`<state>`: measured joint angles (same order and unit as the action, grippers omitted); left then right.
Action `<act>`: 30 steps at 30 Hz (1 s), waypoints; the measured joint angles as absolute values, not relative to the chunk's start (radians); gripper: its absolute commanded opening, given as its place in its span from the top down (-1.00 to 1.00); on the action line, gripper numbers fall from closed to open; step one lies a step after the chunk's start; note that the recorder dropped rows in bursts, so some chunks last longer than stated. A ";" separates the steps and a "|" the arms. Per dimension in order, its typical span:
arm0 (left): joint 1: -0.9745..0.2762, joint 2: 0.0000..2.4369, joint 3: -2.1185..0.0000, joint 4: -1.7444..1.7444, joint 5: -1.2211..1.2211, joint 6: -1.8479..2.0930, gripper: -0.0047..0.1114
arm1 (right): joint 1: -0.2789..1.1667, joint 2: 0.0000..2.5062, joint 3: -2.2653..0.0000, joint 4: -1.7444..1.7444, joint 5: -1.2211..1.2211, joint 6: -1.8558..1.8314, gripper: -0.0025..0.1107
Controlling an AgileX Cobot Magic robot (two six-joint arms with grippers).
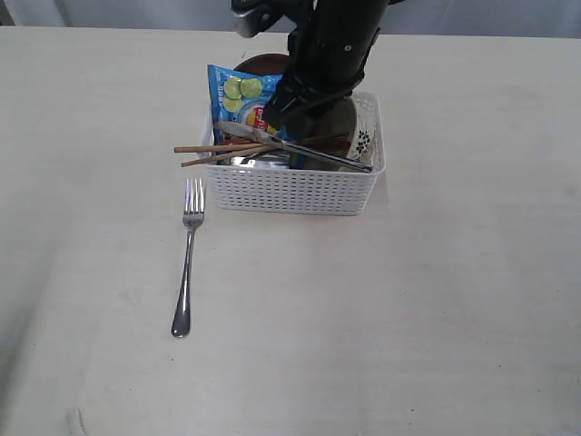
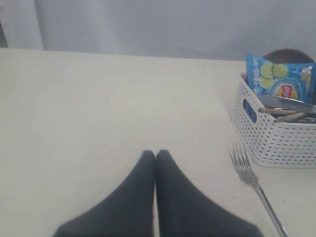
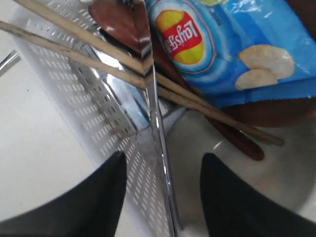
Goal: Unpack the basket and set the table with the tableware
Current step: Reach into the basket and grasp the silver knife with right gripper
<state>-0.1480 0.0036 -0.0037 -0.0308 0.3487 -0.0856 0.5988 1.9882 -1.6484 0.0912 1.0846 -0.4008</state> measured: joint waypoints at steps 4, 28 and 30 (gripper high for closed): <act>-0.148 0.004 -0.004 -0.031 0.349 -0.086 0.92 | 0.601 2.046 -1.691 0.096 1.085 -0.416 0.23; -0.148 0.004 -0.004 -0.031 0.349 -0.086 0.92 | 0.601 2.151 -1.778 0.119 1.158 -0.452 0.96; -0.148 0.004 -0.004 -0.031 0.349 -0.086 0.92 | 0.601 2.151 -1.778 0.119 1.160 -0.456 0.96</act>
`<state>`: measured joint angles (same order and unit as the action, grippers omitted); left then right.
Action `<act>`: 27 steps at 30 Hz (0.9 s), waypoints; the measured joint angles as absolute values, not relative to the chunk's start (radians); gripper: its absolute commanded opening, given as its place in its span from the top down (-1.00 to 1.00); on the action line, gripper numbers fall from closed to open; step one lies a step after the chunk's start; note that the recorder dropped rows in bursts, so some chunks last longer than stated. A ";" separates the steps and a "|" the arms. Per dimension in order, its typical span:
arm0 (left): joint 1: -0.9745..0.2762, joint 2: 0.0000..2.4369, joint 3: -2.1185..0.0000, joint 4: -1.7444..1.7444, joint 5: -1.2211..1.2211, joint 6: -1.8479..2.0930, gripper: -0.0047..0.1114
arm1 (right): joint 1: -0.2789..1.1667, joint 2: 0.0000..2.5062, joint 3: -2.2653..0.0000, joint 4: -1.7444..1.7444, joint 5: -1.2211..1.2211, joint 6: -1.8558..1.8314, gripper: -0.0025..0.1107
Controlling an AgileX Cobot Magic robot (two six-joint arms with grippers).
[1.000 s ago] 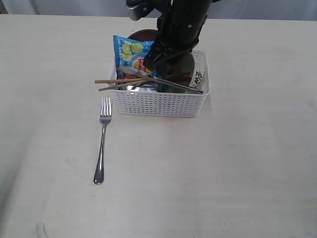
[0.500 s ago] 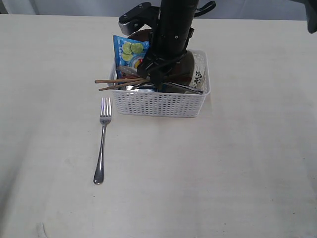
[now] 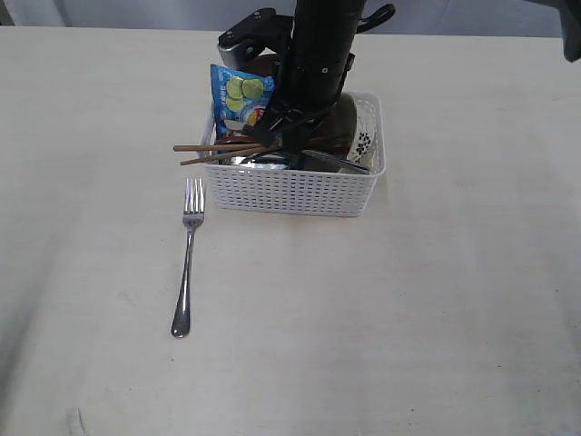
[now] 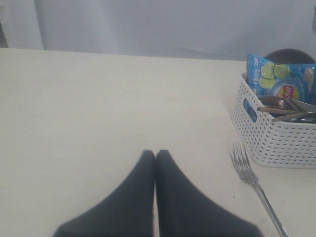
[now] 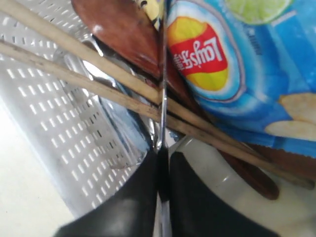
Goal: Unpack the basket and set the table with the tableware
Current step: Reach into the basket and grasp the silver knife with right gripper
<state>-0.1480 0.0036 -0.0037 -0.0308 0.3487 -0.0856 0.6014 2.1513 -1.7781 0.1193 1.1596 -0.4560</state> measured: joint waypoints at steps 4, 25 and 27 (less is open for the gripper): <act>-0.148 0.004 -0.004 -0.031 0.349 -0.086 0.92 | 0.601 2.142 -1.778 0.119 1.167 -0.464 0.96; -0.148 0.004 -0.004 -0.031 0.349 -0.086 0.92 | 0.601 1.957 -1.778 0.292 1.173 -0.307 0.96; -0.148 0.004 -0.004 -0.031 0.349 -0.086 0.92 | 0.612 1.944 -1.778 0.336 1.173 -0.264 0.96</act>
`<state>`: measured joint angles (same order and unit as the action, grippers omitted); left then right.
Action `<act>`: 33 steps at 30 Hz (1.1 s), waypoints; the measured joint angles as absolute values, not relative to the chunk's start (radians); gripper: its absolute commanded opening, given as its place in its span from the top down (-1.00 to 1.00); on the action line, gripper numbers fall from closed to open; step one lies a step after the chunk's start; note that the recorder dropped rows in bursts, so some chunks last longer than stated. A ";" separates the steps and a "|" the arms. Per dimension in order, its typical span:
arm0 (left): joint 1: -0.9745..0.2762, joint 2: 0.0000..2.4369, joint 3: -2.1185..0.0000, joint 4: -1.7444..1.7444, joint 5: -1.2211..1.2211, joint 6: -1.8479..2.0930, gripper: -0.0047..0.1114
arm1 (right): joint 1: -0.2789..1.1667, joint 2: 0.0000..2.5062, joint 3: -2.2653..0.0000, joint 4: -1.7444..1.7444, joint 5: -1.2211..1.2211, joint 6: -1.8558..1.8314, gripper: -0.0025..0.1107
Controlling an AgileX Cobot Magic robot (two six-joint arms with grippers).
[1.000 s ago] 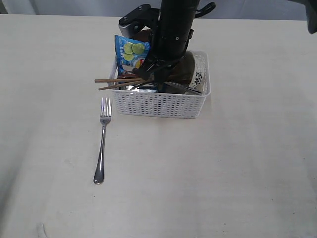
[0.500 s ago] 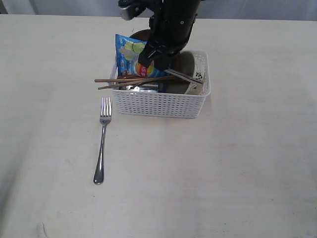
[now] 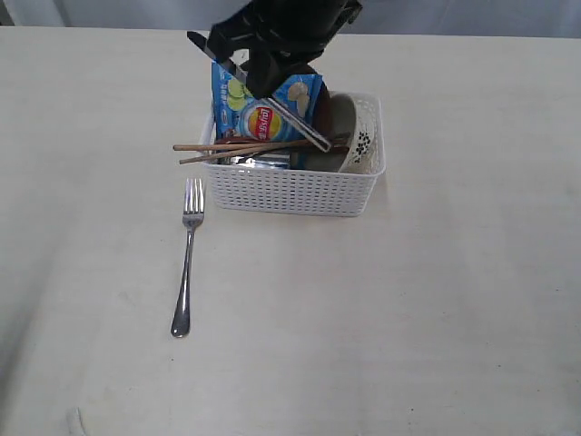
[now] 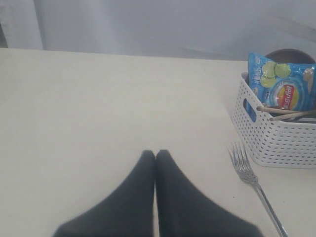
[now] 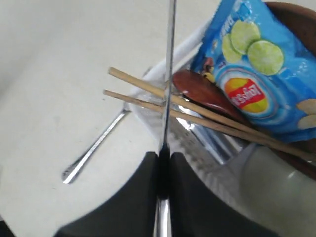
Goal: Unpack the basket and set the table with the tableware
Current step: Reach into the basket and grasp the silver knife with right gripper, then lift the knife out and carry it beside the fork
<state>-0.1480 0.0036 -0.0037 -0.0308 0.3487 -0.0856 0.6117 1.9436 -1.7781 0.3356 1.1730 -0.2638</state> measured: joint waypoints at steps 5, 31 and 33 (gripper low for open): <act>-0.148 0.004 -0.004 -0.031 0.349 -0.086 0.92 | 0.701 1.923 -1.778 0.383 1.157 -0.120 0.96; -0.148 0.004 -0.004 -0.031 0.349 -0.086 0.92 | 1.039 1.929 -1.329 0.411 0.328 0.545 0.96; -0.148 0.004 -0.004 -0.031 0.349 -0.086 0.92 | 1.039 1.939 -1.303 0.411 0.309 0.564 0.96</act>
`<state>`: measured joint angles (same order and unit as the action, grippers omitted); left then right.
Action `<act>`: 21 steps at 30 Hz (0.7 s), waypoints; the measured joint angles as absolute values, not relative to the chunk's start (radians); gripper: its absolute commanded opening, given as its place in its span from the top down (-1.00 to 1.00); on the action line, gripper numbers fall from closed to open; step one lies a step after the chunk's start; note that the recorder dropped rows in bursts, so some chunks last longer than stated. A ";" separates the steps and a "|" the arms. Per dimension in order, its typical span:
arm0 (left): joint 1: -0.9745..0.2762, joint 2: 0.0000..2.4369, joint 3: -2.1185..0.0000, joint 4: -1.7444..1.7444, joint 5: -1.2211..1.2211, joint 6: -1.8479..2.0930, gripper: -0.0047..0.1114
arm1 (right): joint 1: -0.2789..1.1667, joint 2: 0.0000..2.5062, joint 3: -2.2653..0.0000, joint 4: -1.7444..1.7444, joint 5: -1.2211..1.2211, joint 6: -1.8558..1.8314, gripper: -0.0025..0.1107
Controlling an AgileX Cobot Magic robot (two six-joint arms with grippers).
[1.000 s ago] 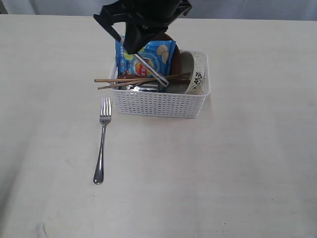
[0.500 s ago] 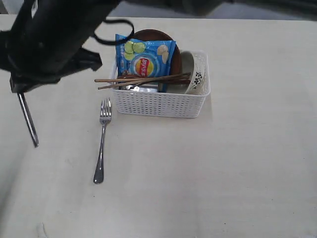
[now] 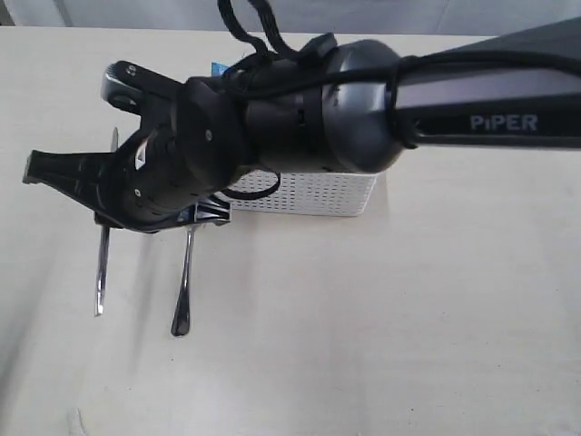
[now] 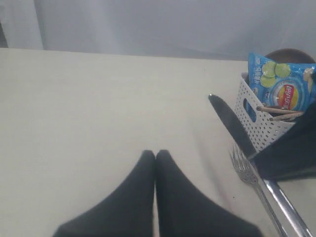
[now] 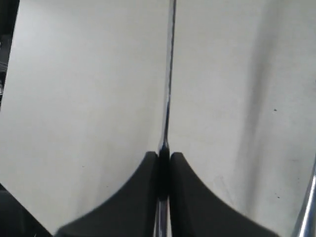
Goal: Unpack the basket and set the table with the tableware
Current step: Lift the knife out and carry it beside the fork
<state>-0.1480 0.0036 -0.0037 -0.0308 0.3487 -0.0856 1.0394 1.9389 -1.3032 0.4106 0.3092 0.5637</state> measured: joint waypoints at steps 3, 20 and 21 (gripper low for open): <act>-0.148 0.004 -0.004 -0.031 0.349 -0.086 0.92 | 1.049 1.958 -1.266 0.411 0.285 0.579 0.96; -0.148 0.004 -0.004 -0.031 0.349 -0.086 0.92 | 1.087 2.059 -1.231 0.421 0.143 0.680 0.96; -0.148 0.004 -0.004 -0.031 0.349 -0.086 0.92 | 1.082 2.067 -1.231 0.421 0.143 0.681 0.96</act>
